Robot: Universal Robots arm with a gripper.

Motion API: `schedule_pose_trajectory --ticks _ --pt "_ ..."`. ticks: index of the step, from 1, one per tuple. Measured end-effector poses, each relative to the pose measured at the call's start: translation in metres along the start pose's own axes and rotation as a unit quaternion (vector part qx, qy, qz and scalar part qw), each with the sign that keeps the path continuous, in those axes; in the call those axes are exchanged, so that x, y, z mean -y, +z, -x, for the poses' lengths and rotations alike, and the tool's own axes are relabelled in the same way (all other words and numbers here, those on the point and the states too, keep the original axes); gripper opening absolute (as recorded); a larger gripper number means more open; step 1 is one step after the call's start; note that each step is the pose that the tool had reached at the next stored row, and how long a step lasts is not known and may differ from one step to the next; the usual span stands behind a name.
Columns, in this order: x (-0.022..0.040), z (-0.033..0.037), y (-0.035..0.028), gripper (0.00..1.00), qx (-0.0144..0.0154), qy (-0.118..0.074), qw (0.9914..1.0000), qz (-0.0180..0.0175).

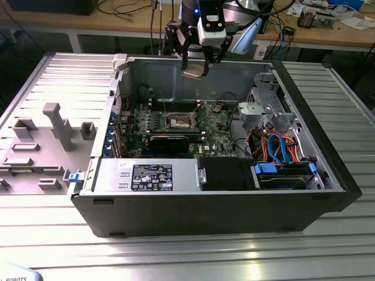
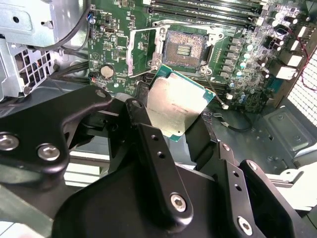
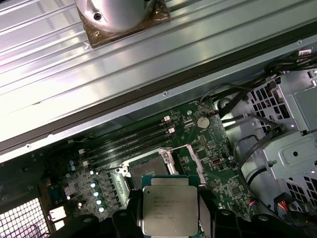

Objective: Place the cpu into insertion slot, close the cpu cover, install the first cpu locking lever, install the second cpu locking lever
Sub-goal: 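Place the cpu into insertion slot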

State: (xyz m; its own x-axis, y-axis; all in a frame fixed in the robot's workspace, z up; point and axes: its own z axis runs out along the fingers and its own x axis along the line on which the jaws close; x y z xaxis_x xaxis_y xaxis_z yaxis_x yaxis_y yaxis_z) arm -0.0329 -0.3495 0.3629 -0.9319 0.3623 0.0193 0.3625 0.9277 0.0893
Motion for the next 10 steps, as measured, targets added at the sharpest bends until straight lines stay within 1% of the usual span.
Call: schedule_pose_trajectory --ticks 6,9,10 --pt "0.0 0.0 0.0 0.54 0.0001 0.001 1.0 0.0" --pt "0.0 0.0 0.0 0.54 0.0011 0.013 0.99992 0.0002" --pt "0.0 0.0 0.0 0.54 0.0018 0.02 0.99979 0.0004"
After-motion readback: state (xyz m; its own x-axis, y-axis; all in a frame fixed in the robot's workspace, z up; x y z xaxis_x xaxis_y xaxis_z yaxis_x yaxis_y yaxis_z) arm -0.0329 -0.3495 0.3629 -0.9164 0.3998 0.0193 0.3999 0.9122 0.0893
